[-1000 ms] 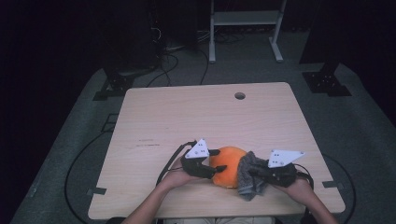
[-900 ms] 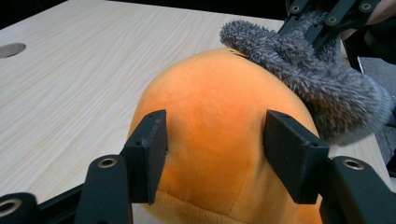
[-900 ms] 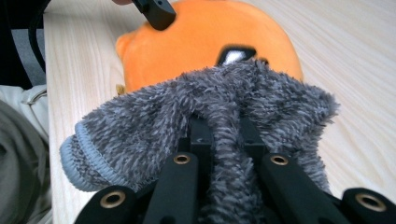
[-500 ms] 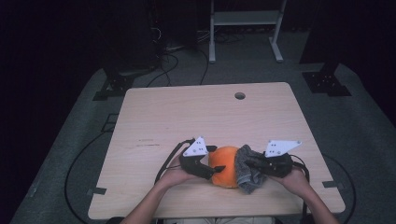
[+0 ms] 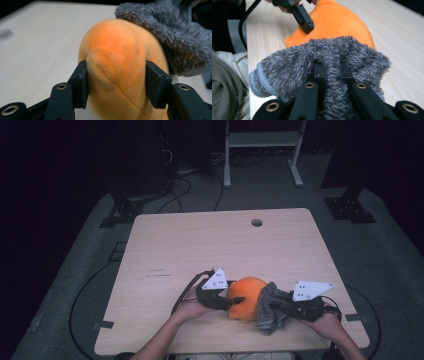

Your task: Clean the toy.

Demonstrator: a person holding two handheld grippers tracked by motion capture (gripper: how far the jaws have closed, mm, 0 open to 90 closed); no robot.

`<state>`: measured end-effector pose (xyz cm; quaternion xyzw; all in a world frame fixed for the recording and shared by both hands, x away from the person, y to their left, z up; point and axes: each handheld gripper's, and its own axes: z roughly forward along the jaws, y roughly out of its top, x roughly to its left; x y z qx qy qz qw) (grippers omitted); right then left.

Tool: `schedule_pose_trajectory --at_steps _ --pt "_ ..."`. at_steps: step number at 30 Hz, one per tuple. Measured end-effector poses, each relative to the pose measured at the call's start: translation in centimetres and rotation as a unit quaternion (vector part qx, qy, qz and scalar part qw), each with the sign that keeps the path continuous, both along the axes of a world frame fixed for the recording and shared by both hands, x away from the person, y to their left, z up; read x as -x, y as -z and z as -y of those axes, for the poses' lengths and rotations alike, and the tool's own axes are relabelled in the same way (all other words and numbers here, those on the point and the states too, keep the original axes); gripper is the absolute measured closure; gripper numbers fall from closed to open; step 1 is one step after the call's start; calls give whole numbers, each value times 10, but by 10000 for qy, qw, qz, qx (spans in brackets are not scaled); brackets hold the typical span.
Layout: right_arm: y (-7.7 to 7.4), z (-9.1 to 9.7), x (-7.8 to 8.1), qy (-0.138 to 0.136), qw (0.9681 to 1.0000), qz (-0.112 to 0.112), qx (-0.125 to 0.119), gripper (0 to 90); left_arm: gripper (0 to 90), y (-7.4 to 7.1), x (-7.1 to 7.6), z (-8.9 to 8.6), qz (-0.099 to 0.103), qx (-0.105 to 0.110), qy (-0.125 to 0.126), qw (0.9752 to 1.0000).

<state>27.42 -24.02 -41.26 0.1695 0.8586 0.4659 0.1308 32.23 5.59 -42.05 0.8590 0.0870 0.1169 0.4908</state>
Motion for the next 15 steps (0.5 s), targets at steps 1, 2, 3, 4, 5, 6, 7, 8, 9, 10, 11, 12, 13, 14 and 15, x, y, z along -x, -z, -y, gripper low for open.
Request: schedule_pose_trajectory --at_steps 1,2,3,4,5,6,7,8,9,10,11,12,13,14,15 --pt "-4 0 0 10 10000 37 -88 810 447 0 1 1 181 -63 26 9998" --pt "-8 0 -1 0 9997 71 -233 810 446 1 2 3 267 -69 89 9996" --pt "-11 -2 -2 -7 9993 106 -364 810 446 1 4 4 339 -94 128 9993" --pt "-14 -6 -4 -12 9989 140 -455 810 446 1 5 5 395 -123 138 9991" --pt "-16 -10 -6 -11 9987 192 -475 810 445 1 5 4 453 -157 171 9987" --pt "-16 -16 -11 12 9990 218 -391 810 445 2 6 3 467 -175 174 9986" --pt "-14 -18 -13 18 9992 210 -345 810 445 3 6 2 472 -207 165 9985" --pt "-11 -19 -15 20 9993 169 -346 810 444 5 5 0 422 -225 150 9987" --pt "-7 -19 -18 20 9992 86 -391 810 442 6 5 -2 398 -208 171 9988" --pt "-4 -18 -19 42 9991 52 -408 810 440 8 4 -4 337 -152 149 9992" --pt "0 -15 -19 97 9990 21 -444 810 436 9 3 -6 307 -144 160 9993" --pt "2 -12 -19 150 9989 -27 -452 810 429 10 2 -7 217 -91 131 9996" --pt "7 -7 -18 236 9988 -66 -425 810 403 11 1 -7 170 -83 109 9998" --pt "10 -4 -18 298 9986 -99 -414 810 388 12 -1 -8 114 -66 60 9999" --pt "14 1 -17 366 9985 -160 -370 810 376 13 -2 -8 83 -39 43 9999"
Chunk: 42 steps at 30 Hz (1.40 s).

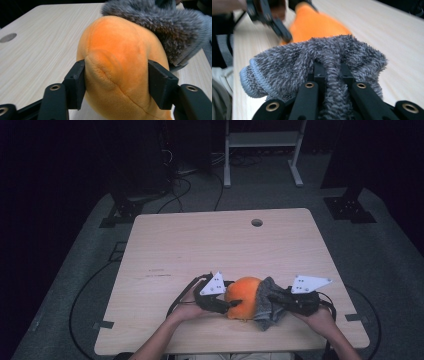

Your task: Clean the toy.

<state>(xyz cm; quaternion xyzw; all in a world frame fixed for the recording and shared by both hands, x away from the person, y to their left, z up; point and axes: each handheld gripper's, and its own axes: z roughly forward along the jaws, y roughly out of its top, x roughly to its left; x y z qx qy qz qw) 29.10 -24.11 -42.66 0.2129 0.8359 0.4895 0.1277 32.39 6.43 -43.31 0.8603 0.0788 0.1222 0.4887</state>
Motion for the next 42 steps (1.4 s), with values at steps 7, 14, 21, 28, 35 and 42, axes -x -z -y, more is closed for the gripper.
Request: schedule_pose_trajectory --at_steps 7,14,21,28,35,42 --pt "11 23 2 281 9992 -252 120 810 387 4 -2 -4 -97 96 -46 9999" --pt "-3 4 -8 152 9999 -38 -28 809 388 8 -4 -11 -200 122 -54 9997" --pt "16 20 -9 347 9985 -405 127 809 376 11 -7 -19 -305 155 -52 9994" --pt "5 23 -5 317 9990 -308 -92 808 372 10 -6 -15 -254 196 -54 9995" --pt "-30 -23 -12 -162 9993 263 -192 809 373 9 2 -10 75 139 65 9999" --pt "-19 -17 -18 -9 10000 84 -20 810 322 9 -2 -14 -290 358 36 9989"
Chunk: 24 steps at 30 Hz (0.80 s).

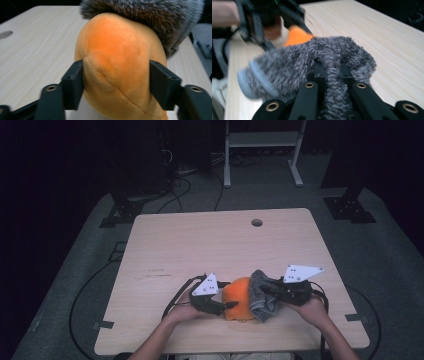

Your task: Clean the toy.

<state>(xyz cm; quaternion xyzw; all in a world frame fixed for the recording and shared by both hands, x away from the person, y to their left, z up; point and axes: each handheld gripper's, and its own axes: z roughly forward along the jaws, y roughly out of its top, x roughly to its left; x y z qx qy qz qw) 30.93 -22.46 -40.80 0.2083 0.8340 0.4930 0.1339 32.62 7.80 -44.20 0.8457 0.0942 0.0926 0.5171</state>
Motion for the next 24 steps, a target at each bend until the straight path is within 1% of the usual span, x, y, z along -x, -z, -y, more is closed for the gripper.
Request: schedule_pose_trajectory --at_steps 1,2,3,4,6,7,9,10,11,12,13,14,16,19,21,22,24 --pt "2 6 1 64 9999 -67 44 809 289 0 -1 1 -107 48 -62 9999" --pt "5 11 2 130 9998 -116 83 809 281 0 -1 3 -182 101 -110 9997" --pt "6 18 4 212 9996 -185 97 809 294 -1 -1 4 -156 85 -122 9998" --pt "5 20 6 204 9996 -170 81 809 312 -2 -1 5 -109 74 -174 9998" --pt "-1 20 11 132 9999 -57 -34 810 368 -3 1 8 -35 94 -253 9996" --pt "-5 17 13 90 9999 -1 -70 809 386 -4 3 10 40 89 -263 9996" --pt "-14 7 15 -67 9997 190 -105 810 396 -7 6 16 179 69 -180 9997" --pt "-16 3 16 -127 9996 210 -101 809 395 -8 8 18 208 83 -124 9997" --pt "-17 -2 15 -184 9995 258 -26 810 381 -8 9 19 191 128 -61 9997" --pt "-15 -6 14 -211 9993 289 83 810 347 -8 8 18 70 140 -28 9999" --pt "-11 -9 13 -215 9993 242 166 810 289 -7 6 17 -39 165 -58 9998" --pt "-8 -8 13 -206 9995 200 138 810 259 -6 2 15 -257 233 -110 9993" --pt "-4 -4 12 -159 9997 147 94 809 261 -3 -3 13 -493 319 -202 9981" --pt "4 8 10 59 9997 67 233 809 355 -3 -5 11 -610 376 -279 9970" --pt "11 18 10 157 9997 -119 142 809 388 -3 -4 10 -551 363 -321 9973" --pt "13 23 11 208 9995 -146 170 809 395 -4 -3 10 -511 368 -326 9975" --pt "12 29 13 266 9994 -201 72 810 410 -6 -3 9 -416 380 -336 9978"
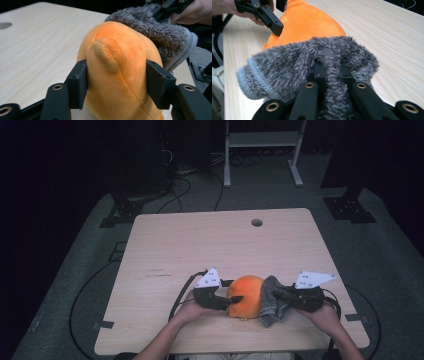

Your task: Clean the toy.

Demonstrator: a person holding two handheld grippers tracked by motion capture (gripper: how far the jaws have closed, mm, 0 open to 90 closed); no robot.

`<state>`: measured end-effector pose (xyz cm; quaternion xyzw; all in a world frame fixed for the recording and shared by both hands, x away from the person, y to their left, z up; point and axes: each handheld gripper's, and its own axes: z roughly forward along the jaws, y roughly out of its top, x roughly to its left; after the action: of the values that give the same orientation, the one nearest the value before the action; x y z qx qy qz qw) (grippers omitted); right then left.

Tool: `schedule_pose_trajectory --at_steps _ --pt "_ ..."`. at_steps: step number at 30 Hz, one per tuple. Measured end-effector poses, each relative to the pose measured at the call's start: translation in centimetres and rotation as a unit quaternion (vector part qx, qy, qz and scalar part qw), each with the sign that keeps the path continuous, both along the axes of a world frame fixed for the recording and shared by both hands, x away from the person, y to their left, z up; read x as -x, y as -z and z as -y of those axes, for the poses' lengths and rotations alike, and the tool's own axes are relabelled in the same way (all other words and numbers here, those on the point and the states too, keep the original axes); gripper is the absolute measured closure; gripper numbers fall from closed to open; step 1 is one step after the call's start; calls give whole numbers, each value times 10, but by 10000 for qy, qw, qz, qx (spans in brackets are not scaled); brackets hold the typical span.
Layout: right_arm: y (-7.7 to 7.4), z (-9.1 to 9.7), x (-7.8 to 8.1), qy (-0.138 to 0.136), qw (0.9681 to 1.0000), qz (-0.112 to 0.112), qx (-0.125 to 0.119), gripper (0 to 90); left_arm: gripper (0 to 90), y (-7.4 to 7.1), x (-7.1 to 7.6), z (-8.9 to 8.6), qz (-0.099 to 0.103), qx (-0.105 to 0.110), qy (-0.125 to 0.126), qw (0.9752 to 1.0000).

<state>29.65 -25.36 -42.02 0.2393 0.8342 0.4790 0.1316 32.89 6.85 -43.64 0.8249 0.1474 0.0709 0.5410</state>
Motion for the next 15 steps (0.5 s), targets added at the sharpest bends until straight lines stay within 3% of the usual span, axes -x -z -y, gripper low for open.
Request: schedule_pose_trajectory --at_steps 3,7,9,11,13,14,15 --pt "-14 -3 6 -89 9997 200 -142 810 429 -5 5 4 313 -68 -85 9995" --pt "-37 -28 10 -499 9972 521 -195 810 441 -14 11 11 738 -379 -7 9966" --pt "-44 -42 7 -684 9958 580 -171 810 449 -16 16 15 930 -553 162 9940" --pt "-45 -51 4 -768 9953 577 -138 810 452 -17 23 18 1193 -709 274 9899" --pt "-41 -61 -2 -814 9952 533 121 810 438 -18 26 20 1299 -905 254 9871" --pt "-39 -62 -3 -813 9953 512 144 811 428 -17 25 20 1289 -912 265 9871" --pt "-37 -61 -4 -813 9956 461 118 811 413 -15 24 18 1191 -821 284 9891"
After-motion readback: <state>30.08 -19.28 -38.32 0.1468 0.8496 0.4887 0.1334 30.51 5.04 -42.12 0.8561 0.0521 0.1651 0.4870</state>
